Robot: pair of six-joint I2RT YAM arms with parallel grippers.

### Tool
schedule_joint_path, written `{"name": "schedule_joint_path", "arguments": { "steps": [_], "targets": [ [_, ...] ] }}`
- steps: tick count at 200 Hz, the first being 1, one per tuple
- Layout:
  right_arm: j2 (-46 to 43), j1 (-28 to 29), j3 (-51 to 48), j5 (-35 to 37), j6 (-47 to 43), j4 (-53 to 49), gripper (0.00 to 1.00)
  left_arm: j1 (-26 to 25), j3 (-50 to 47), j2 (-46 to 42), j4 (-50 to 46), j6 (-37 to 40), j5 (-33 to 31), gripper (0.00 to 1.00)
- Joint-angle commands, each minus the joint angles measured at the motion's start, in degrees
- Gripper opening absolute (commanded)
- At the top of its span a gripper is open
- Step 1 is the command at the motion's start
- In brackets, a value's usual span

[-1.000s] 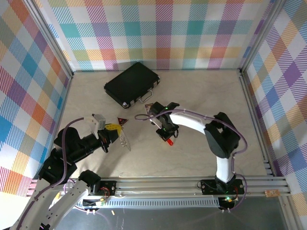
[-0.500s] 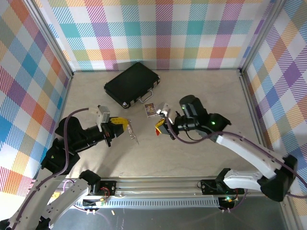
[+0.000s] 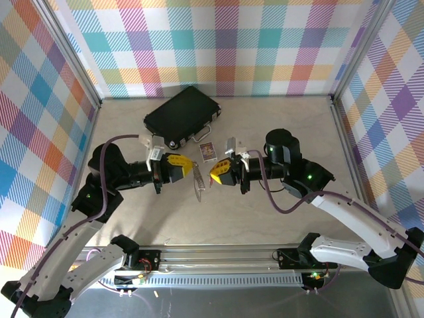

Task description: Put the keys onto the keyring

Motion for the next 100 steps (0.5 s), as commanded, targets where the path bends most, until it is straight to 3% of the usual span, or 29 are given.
{"name": "schedule_joint_path", "arguments": {
  "steps": [1, 100],
  "targets": [
    [-1.5, 0.1, 2.7, 0.8, 0.1, 1.5, 0.0, 0.5, 1.0, 0.2, 6.2, -1.2, 4.5, 0.0],
    [-1.4, 2.3, 4.8, 9.9, -0.9, 1.7, 0.0, 0.4, -2.6, 1.3, 13.0, -4.9, 4.8, 0.0]
  ]
}}
